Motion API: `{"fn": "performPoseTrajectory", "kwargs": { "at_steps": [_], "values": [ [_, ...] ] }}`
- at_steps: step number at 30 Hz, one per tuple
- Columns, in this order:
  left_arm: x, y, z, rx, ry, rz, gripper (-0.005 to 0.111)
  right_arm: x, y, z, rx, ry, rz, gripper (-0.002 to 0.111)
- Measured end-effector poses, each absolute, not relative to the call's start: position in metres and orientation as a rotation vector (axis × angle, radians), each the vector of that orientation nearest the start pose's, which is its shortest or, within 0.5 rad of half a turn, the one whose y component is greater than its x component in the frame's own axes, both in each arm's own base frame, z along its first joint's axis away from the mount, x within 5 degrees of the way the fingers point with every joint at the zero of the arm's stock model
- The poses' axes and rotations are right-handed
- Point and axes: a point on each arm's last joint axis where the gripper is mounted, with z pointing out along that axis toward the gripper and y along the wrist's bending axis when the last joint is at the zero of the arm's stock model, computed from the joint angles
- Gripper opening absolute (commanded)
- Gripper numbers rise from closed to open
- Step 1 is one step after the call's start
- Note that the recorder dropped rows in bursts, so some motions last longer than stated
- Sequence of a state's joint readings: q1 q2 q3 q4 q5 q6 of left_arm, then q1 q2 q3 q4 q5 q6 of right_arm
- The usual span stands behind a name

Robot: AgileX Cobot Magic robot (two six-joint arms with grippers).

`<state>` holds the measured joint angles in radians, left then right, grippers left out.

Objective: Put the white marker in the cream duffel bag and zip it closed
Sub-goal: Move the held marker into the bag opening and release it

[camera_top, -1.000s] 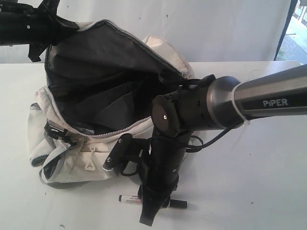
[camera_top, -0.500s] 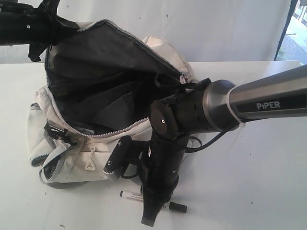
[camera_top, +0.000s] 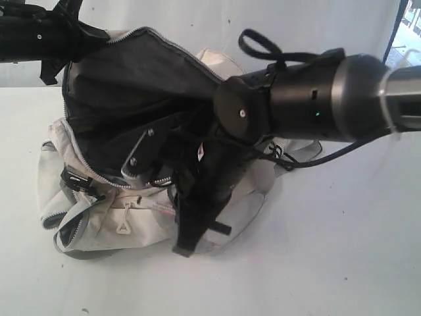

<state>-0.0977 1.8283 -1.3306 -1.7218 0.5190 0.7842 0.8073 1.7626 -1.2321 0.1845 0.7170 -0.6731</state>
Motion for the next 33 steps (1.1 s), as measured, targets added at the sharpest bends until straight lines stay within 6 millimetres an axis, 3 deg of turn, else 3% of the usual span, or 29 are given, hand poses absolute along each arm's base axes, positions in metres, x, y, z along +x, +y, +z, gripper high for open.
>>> {"fn": "performPoseTrajectory", "kwargs": {
  "at_steps": [3, 6, 8, 12, 14, 17, 19, 25, 33],
  "values": [
    [0.417, -0.086, 0.281, -0.492, 1.978, -1.183, 0.000, 0.252, 0.275, 0.253, -1.561, 1.939, 0.238, 0.000],
    [0.416, -0.086, 0.281, -0.488, 1.979, -1.184, 0.000, 0.267, 0.279, 0.270, -1.395, 1.792, 0.220, 0.000],
    [0.416, -0.086, 0.281, -0.485, 1.980, -1.185, 0.000, 0.282, 0.279, 0.273, -1.289, 1.718, 0.197, 0.000],
    [0.416, -0.087, 0.282, -0.476, 1.982, -1.193, 0.000, 0.309, 0.285, 0.249, -1.170, 1.648, 0.153, 0.002],
    [0.415, -0.088, 0.282, -0.468, 1.983, -1.204, 0.000, 0.317, 0.289, 0.233, -1.151, 1.639, 0.140, 0.016],
    [0.415, -0.088, 0.282, -0.456, 1.985, -1.217, 0.000, 0.322, 0.292, 0.218, -1.126, 1.660, 0.143, 0.056],
    [0.414, -0.089, 0.282, -0.438, 1.996, -1.206, 0.000, 0.323, 0.292, 0.219, -1.071, 1.687, 0.169, 0.066],
    [0.414, -0.089, 0.281, -0.421, 2.006, -1.196, 0.000, 0.322, 0.288, 0.231, -0.997, 1.716, 0.209, 0.064],
    [0.410, -0.091, 0.278, -0.314, 2.062, -1.159, 0.000, 0.301, 0.281, 0.241, -0.986, 1.959, 0.385, 0.032]
  ]
}}
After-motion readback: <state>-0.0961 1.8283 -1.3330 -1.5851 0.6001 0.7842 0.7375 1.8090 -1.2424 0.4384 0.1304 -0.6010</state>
